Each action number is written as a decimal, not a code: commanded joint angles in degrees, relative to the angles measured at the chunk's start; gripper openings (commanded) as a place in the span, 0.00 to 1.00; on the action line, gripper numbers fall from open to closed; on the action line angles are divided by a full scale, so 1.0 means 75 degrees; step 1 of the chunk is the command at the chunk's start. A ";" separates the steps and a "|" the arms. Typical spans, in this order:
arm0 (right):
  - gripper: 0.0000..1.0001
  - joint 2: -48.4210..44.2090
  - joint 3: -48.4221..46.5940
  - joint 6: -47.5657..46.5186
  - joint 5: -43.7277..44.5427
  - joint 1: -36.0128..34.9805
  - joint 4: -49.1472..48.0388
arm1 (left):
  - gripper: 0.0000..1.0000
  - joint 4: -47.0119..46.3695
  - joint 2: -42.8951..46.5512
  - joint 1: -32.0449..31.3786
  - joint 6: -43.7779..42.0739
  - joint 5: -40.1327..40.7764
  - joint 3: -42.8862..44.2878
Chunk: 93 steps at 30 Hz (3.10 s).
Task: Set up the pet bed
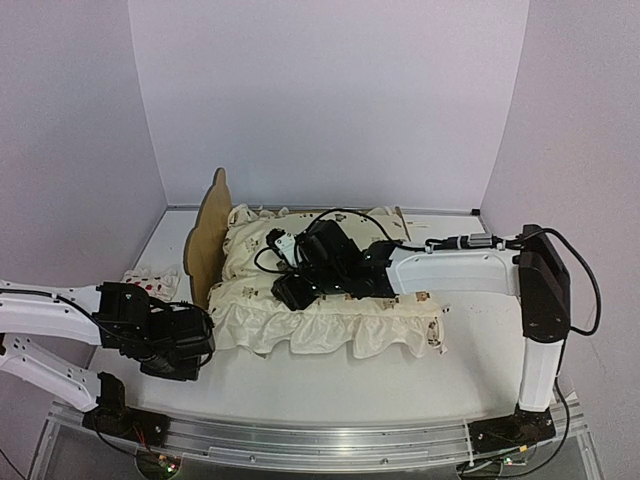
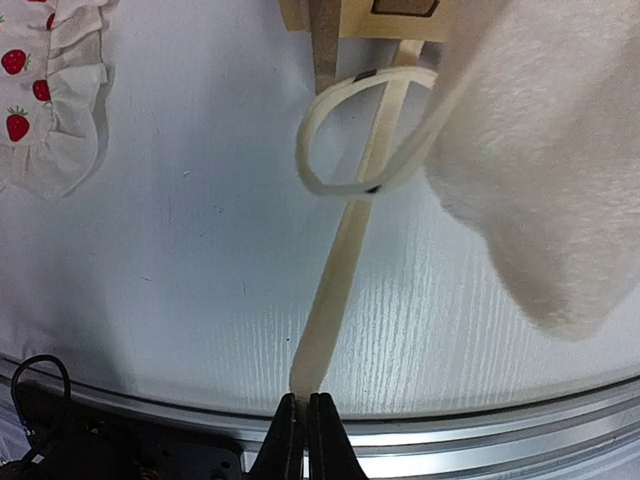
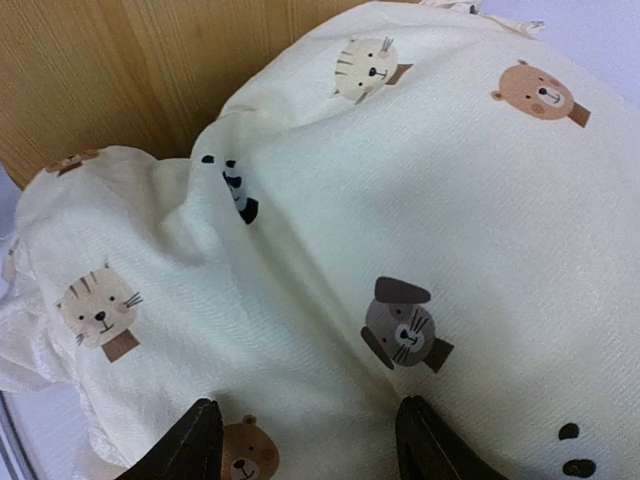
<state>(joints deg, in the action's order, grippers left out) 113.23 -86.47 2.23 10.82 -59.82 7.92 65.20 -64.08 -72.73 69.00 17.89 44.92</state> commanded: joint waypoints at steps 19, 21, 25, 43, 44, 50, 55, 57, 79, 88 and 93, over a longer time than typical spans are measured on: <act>0.67 -0.1930 0.0570 0.1103 -0.4160 -0.0136 0.1091 | 0.52 -0.0380 0.0464 -0.0022 0.0673 0.0592 -0.0228; 0.65 -0.1886 0.0789 0.1235 -0.4140 -0.0338 0.1087 | 0.49 -0.0645 0.0419 -0.0019 0.0723 0.0906 -0.0258; 0.62 -0.1483 0.1015 0.1187 -0.3719 -0.0781 0.1079 | 0.47 -0.1387 0.0072 0.0025 0.0373 0.1401 -0.0286; 0.54 0.0363 0.0744 0.1780 -0.2291 -0.1305 -0.0629 | 0.35 -0.3542 -0.1227 0.1457 -0.1812 0.1125 -0.0465; 0.53 0.0535 0.0596 0.1817 -0.2266 -0.1305 -0.0694 | 0.34 -0.3570 -0.1234 0.1466 -0.1816 0.1128 -0.0495; 0.46 0.1125 0.0144 0.1763 -0.1299 -0.1305 -0.1331 | 0.26 -0.3628 -0.1057 0.1482 -0.1895 0.1051 -0.0596; 0.44 0.1162 0.0026 0.1225 0.0625 -0.1261 -0.1396 | 0.37 -0.3161 -0.0633 0.1483 -0.1915 0.0922 -0.0462; 0.43 0.1077 0.0072 0.1092 0.1180 -0.1142 -0.1372 | 0.42 -0.2972 -0.0472 0.1482 -0.1961 0.0867 -0.0397; 0.45 -0.0228 0.0784 0.1027 -0.0163 -0.0054 -0.0381 | 0.41 -0.4972 -0.1141 0.1533 -0.3158 0.0974 -0.0694; 0.46 -0.1064 0.1666 0.1468 -0.1264 -0.0051 -0.0115 | 0.39 -0.6314 -0.1600 0.1752 -0.4023 0.1000 -0.0816; 0.46 -0.1282 0.1988 0.1684 -0.1486 -0.0075 -0.0084 | 0.35 -0.6326 -0.2059 0.1816 -0.4125 0.1259 -0.0686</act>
<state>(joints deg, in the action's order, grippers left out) 106.56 -72.98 12.77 3.00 -60.36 6.46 20.49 -77.47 -59.63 40.35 24.64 38.96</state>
